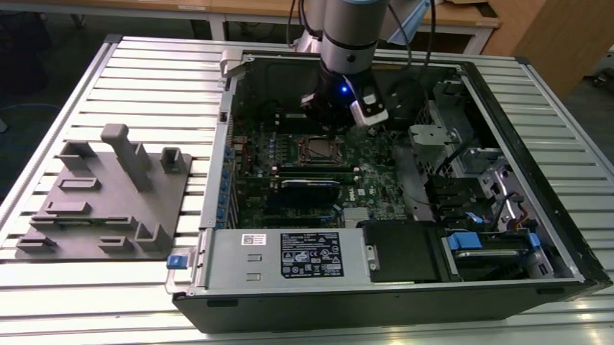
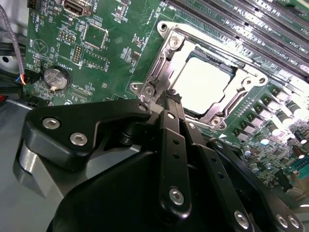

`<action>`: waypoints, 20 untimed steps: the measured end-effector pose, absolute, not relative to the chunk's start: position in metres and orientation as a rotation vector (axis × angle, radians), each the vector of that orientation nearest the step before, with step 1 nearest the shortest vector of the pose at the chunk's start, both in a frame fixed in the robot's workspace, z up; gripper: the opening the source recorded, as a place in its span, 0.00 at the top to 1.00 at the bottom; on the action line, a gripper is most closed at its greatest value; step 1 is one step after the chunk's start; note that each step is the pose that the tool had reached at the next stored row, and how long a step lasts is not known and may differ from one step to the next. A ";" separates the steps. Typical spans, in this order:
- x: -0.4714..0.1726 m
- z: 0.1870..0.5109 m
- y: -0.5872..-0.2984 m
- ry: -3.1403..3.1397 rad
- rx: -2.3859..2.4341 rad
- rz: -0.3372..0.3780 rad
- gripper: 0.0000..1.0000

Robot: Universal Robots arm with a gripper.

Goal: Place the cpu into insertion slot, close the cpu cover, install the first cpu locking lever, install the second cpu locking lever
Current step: 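Install the second cpu locking lever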

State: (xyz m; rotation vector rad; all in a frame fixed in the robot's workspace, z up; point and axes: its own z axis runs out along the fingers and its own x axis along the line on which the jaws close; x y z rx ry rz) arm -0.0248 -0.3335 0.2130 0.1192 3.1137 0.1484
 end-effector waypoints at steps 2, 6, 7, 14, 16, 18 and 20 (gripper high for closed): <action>-0.025 0.215 -0.334 3.114 0.119 0.148 0.89; -0.025 0.222 -0.334 3.114 0.119 0.148 0.89; -0.025 0.223 -0.334 3.114 0.119 0.149 0.89; -0.025 0.225 -0.334 3.114 0.119 0.148 0.89; -0.025 0.225 -0.336 3.114 0.119 0.146 0.89; -0.025 0.225 -0.337 3.114 0.119 0.142 0.89; -0.025 0.225 -0.338 3.114 0.119 0.138 0.89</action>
